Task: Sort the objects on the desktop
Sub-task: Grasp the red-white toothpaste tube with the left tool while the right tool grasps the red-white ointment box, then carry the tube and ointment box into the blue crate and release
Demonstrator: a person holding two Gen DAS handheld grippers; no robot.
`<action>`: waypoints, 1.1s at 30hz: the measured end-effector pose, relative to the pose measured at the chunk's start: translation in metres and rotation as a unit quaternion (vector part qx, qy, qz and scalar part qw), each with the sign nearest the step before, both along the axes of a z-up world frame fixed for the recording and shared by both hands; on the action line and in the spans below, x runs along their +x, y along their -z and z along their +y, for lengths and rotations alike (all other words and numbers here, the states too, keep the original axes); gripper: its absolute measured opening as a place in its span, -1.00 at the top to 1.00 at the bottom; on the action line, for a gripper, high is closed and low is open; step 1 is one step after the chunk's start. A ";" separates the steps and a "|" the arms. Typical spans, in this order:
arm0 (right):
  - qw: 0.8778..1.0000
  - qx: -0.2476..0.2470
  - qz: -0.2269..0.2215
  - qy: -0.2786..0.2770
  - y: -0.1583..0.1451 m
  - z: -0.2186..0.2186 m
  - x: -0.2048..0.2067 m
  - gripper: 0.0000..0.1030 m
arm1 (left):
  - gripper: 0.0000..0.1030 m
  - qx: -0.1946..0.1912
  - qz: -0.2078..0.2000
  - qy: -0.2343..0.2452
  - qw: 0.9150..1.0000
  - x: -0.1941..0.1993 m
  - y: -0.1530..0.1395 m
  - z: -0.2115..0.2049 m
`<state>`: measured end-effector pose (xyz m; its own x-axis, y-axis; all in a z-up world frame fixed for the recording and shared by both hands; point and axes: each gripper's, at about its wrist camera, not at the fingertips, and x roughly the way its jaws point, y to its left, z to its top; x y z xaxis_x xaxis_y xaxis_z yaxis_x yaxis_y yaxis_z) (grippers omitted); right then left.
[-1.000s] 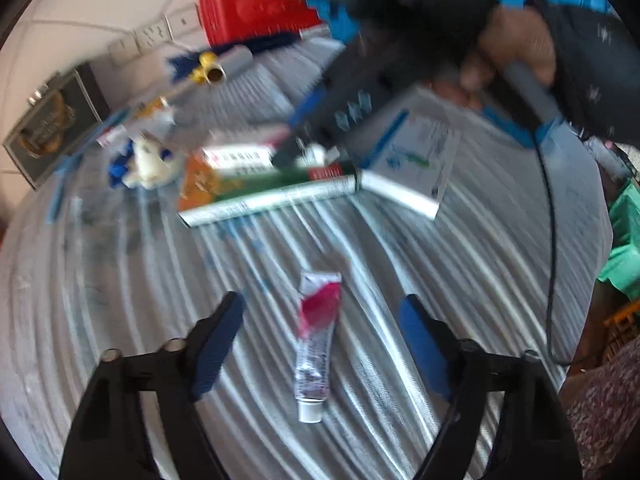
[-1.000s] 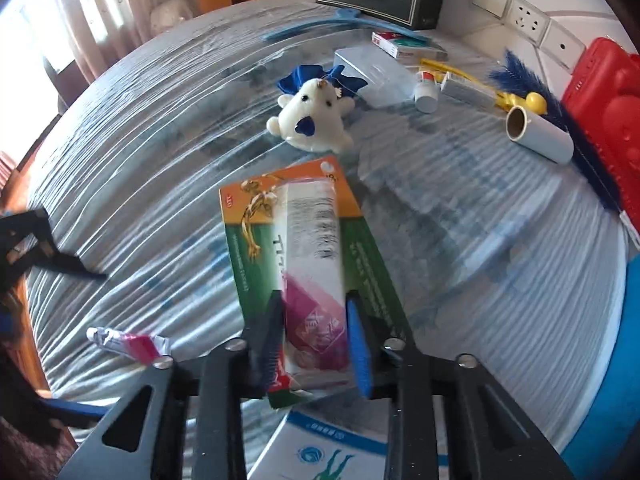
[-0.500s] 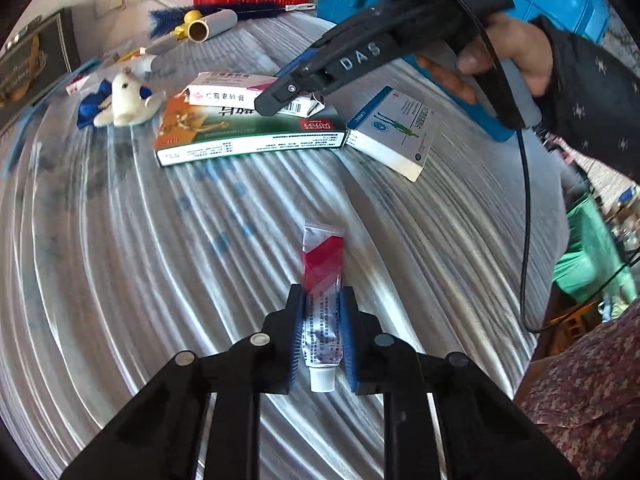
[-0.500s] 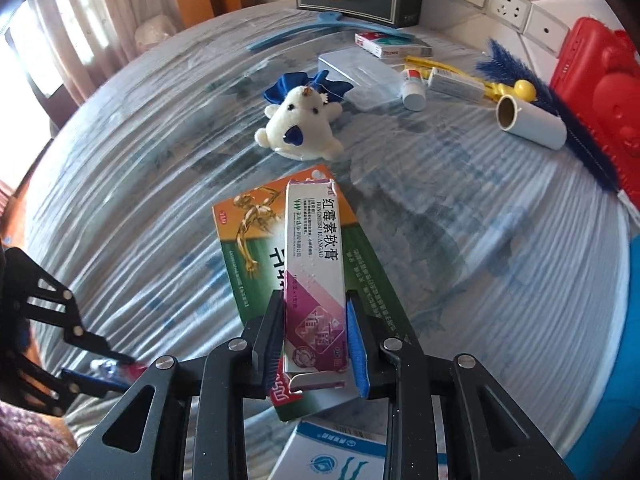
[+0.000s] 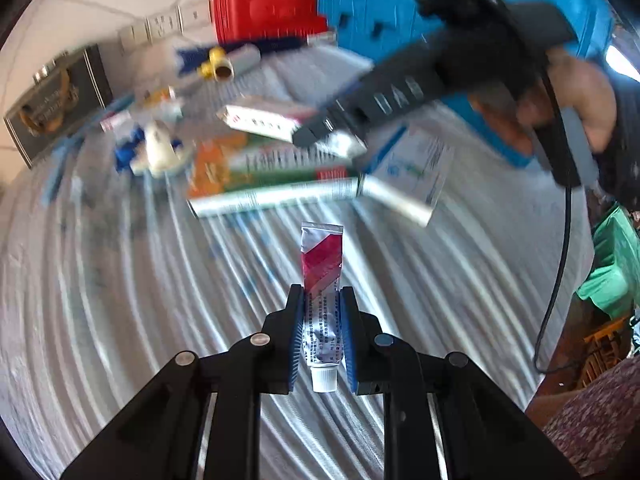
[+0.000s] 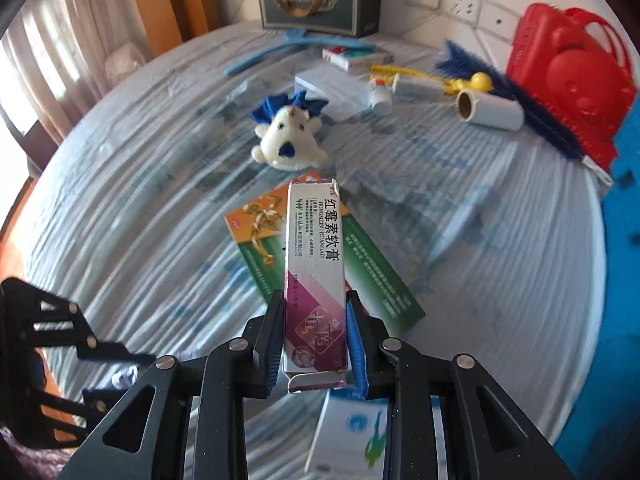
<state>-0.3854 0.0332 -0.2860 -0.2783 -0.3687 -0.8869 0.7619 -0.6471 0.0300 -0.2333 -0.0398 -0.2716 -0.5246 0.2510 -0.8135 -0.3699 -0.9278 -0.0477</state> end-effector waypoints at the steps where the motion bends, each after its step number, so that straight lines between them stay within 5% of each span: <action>1: 1.000 -0.004 0.002 0.005 -0.004 0.002 0.003 0.47 | 0.66 -0.003 0.011 0.000 1.000 -0.001 -0.008 -0.001; 9: 0.990 -0.096 0.062 0.082 -0.102 0.050 0.040 0.47 | 0.66 -0.007 0.122 -0.001 0.992 -0.015 -0.106 -0.008; 14: 0.967 -0.149 0.147 0.143 -0.188 0.100 0.072 0.47 | 0.66 0.000 0.196 0.034 0.980 -0.030 -0.171 0.024; 24: 0.901 -0.166 0.262 0.302 -0.275 0.236 0.094 0.46 | 0.66 0.063 0.277 0.085 0.955 -0.077 -0.281 0.178; 33: 0.861 -0.171 0.290 0.381 -0.302 0.364 0.069 0.46 | 0.66 0.058 0.290 0.085 0.951 -0.116 -0.316 0.309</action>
<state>-0.3161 0.3968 0.0159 -0.9147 -0.0944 -0.3930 0.0702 -0.9947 0.0754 -0.3493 0.2695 0.0448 -0.8208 0.4428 -0.3609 -0.5092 -0.8535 0.1110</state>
